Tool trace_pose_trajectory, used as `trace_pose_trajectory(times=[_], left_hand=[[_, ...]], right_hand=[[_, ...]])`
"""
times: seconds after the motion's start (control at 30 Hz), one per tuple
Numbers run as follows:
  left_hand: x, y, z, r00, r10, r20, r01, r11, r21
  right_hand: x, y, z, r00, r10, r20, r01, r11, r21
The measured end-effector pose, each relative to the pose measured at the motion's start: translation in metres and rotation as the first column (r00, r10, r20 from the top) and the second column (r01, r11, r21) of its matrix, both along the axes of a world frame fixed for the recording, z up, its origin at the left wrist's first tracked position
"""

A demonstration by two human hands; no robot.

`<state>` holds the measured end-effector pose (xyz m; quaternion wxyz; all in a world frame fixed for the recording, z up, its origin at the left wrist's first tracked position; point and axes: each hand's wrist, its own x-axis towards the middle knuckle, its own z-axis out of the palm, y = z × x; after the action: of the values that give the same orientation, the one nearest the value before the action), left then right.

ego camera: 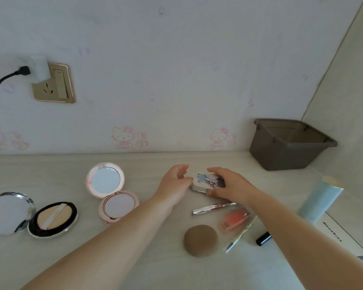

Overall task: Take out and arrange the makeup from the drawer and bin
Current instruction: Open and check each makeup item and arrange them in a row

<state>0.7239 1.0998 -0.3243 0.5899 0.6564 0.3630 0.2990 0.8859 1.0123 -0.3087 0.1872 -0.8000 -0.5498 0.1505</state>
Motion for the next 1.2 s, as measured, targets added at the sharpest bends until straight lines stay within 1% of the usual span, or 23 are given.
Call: trace_pose_trajectory(times=[0.07, 0.13, 0.2, 0.23, 0.27, 0.33, 0.37, 0.43, 0.5, 0.6, 0.67, 0.77, 0.83, 0.93, 1.0, 1.1, 1.13, 1.2], left_hand=[[-0.005, 0.0, 0.0, 1.0, 0.008, 0.014, -0.008, 1.0, 0.021], [-0.012, -0.002, 0.0, 0.999, 0.001, 0.035, -0.004, 0.997, 0.077], [-0.021, -0.008, 0.0, 0.998, -0.022, 0.051, 0.012, 0.982, 0.191], [-0.027, -0.011, 0.0, 0.999, -0.029, 0.042, 0.016, 0.957, 0.289], [-0.032, -0.015, 0.001, 0.999, -0.03, 0.016, 0.021, 0.911, 0.412], [-0.045, -0.02, 0.003, 0.999, -0.001, -0.036, 0.024, 0.758, 0.652], [-0.052, -0.022, 0.005, 0.998, 0.025, -0.055, 0.023, 0.685, 0.728], [-0.066, -0.025, 0.011, 0.996, 0.067, -0.061, 0.009, 0.593, 0.805], [-0.075, -0.026, 0.014, 0.996, 0.08, -0.039, -0.012, 0.552, 0.834], [-0.09, -0.026, 0.017, 0.998, 0.064, 0.019, -0.052, 0.56, 0.827], [-0.1, -0.028, 0.019, 0.998, 0.056, 0.036, -0.063, 0.602, 0.796], [-0.112, -0.029, 0.018, 0.995, 0.021, 0.098, -0.085, 0.704, 0.705], [-0.12, -0.031, 0.019, 0.986, -0.016, 0.166, -0.09, 0.788, 0.609], [-0.133, -0.037, 0.025, 0.951, -0.036, 0.308, -0.108, 0.892, 0.438], [-0.142, -0.042, 0.034, 0.925, -0.032, 0.379, -0.127, 0.914, 0.386], [-0.155, -0.047, 0.041, 0.892, 0.005, 0.453, -0.148, 0.948, 0.282], [-0.157, -0.047, 0.04, 0.885, 0.022, 0.464, -0.149, 0.96, 0.239], [-0.163, -0.05, 0.04, 0.89, 0.04, 0.455, -0.129, 0.978, 0.166]], right_hand=[[-0.006, 0.001, 0.005, 0.998, -0.043, -0.047, 0.045, 0.998, 0.05], [-0.018, 0.002, 0.016, 0.989, -0.078, -0.123, 0.091, 0.991, 0.101], [-0.032, 0.005, 0.029, 0.971, -0.091, -0.219, 0.124, 0.982, 0.143], [-0.04, 0.005, 0.036, 0.964, -0.089, -0.25, 0.13, 0.979, 0.155], [-0.046, 0.007, 0.04, 0.956, -0.092, -0.28, 0.141, 0.977, 0.158], [-0.062, 0.009, 0.051, 0.936, -0.092, -0.339, 0.156, 0.973, 0.168], [-0.07, 0.01, 0.056, 0.92, -0.092, -0.381, 0.169, 0.97, 0.174], [-0.088, 0.012, 0.065, 0.876, -0.096, -0.473, 0.204, 0.962, 0.184], [-0.106, 0.013, 0.074, 0.842, -0.084, -0.533, 0.213, 0.959, 0.185], [-0.133, 0.009, 0.087, 0.851, -0.039, -0.524, 0.165, 0.967, 0.196], [-0.148, 0.007, 0.093, 0.867, -0.007, -0.498, 0.123, 0.972, 0.199], [-0.165, 0.003, 0.096, 0.895, 0.01, -0.445, 0.075, 0.982, 0.173], [-0.174, -0.001, 0.096, 0.921, 0.041, -0.387, 0.029, 0.984, 0.173], [-0.185, -0.006, 0.093, 0.953, 0.156, -0.262, -0.086, 0.962, 0.258], [-0.189, -0.008, 0.091, 0.943, 0.253, -0.216, -0.177, 0.932, 0.317], [-0.185, -0.007, 0.082, 0.928, 0.36, -0.094, -0.312, 0.891, 0.329], [-0.183, -0.008, 0.08, 0.93, 0.36, -0.079, -0.316, 0.889, 0.333], [-0.18, -0.01, 0.079, 0.93, 0.352, -0.108, -0.297, 0.891, 0.344]])
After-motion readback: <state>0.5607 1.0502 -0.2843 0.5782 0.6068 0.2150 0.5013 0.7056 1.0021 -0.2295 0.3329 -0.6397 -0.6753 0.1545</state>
